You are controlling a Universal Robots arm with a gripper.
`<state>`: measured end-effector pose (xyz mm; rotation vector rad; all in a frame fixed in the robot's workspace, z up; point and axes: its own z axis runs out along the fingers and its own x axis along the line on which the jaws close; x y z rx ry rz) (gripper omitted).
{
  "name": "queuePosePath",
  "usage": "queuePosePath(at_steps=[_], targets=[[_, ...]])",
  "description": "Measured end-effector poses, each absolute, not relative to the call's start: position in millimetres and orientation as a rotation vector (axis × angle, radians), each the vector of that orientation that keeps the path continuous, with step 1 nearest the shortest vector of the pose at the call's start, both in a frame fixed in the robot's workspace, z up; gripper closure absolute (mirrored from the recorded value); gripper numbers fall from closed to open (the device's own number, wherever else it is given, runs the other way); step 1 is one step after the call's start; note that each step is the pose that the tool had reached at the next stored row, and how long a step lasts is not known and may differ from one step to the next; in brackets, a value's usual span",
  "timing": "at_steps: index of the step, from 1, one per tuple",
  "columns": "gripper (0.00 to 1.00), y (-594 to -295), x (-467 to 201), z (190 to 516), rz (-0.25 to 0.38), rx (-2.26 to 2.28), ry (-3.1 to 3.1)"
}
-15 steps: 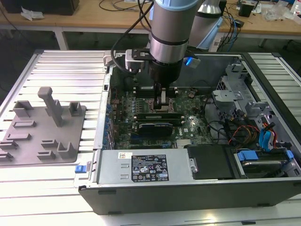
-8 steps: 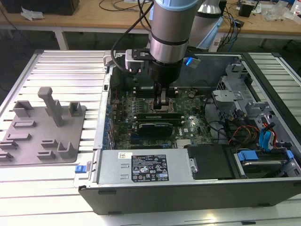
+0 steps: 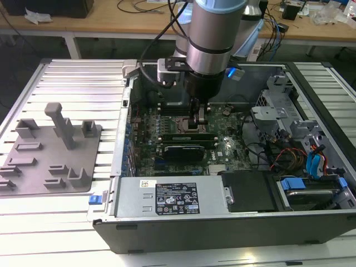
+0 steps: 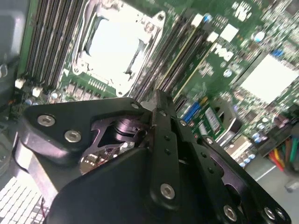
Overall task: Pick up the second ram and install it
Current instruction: 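Press down the second ram until it locks into place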
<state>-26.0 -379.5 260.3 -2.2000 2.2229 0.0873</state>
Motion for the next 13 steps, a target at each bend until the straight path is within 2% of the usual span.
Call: queuePosePath(at_steps=[5, 13], targets=[[0.92, -379.5, 19.3, 259.9, 0.087, -2.2, 2.223], [0.92, -378.1, 24.0, 244.0, 0.087, -2.2, 2.223]])
